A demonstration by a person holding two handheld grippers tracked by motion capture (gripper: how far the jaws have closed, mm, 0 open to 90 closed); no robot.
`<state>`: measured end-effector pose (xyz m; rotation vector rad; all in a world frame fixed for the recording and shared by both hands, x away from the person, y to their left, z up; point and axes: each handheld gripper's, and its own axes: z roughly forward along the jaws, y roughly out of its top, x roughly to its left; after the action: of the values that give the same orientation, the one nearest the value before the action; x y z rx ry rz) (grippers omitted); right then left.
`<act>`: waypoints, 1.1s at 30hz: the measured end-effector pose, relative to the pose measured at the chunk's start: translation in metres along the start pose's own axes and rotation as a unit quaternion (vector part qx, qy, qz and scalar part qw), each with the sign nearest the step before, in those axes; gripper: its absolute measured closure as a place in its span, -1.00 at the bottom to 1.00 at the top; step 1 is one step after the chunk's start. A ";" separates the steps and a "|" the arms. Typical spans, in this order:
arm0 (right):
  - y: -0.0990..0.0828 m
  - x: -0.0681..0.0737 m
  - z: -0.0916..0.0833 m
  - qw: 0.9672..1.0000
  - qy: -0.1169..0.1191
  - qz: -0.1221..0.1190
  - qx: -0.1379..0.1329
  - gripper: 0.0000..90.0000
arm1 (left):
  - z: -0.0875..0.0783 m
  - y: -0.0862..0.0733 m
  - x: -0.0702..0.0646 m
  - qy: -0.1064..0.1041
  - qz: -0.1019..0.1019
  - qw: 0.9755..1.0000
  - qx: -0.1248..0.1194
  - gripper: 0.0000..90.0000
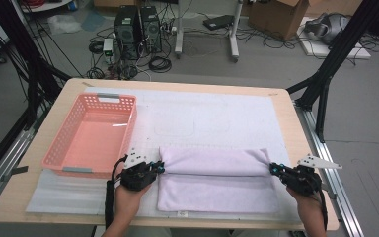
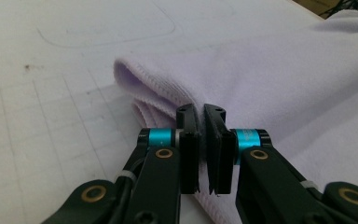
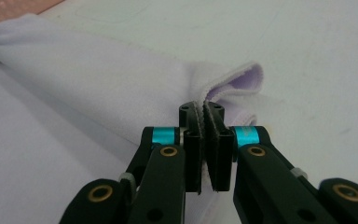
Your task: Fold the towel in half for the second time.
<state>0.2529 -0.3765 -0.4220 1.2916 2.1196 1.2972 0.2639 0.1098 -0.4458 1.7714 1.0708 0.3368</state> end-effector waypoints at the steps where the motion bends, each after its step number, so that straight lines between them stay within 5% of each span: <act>1: -0.003 0.001 0.000 1.000 0.000 0.002 0.005 0.93 | 0.000 -0.002 0.000 -0.002 -0.002 1.000 -0.001 0.84; 3: -0.007 0.002 0.001 1.000 -0.004 0.001 0.013 0.87 | -0.001 -0.002 -0.001 0.003 -0.001 1.000 -0.002 0.61; 5: -0.007 0.003 0.000 1.000 -0.009 0.010 0.017 0.63 | -0.001 0.000 -0.001 0.005 -0.001 1.000 -0.003 0.22; 7: -0.004 0.002 -0.001 1.000 -0.019 0.015 0.011 0.42 | -0.001 0.006 0.000 0.007 0.001 1.000 -0.008 0.04; 11: 0.012 -0.003 0.001 0.999 -0.040 0.017 0.012 0.17 | 0.003 0.023 0.006 0.016 -0.007 1.000 -0.020 -0.06; 17: 0.038 -0.015 0.033 0.997 -0.054 0.019 0.053 0.03 | 0.029 0.045 0.018 0.021 -0.023 1.000 0.001 -0.10; 21: 0.049 -0.021 0.059 0.995 -0.056 0.019 0.078 0.03 | 0.047 0.045 0.025 0.022 -0.034 0.999 0.032 -0.04; 24: 0.049 -0.026 0.073 0.992 -0.064 0.018 0.105 0.09 | 0.052 0.041 0.029 0.008 -0.046 0.997 0.058 0.32; 25: 0.048 -0.027 0.076 0.991 -0.059 0.024 0.116 0.25 | 0.052 0.039 0.027 0.007 -0.034 0.998 0.056 0.58; 27: 0.045 -0.028 0.077 0.990 -0.041 0.026 0.131 0.74 | 0.049 0.037 0.025 0.005 -0.021 0.999 0.045 0.78; 33: 0.043 -0.020 0.054 0.996 -0.046 -0.001 0.071 0.89 | 0.025 0.033 0.017 -0.008 0.001 1.000 -0.005 0.84</act>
<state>0.3216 -0.3573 -0.4177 1.3769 2.1805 1.0809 0.3067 0.1039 -0.4330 1.7643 1.0536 0.3272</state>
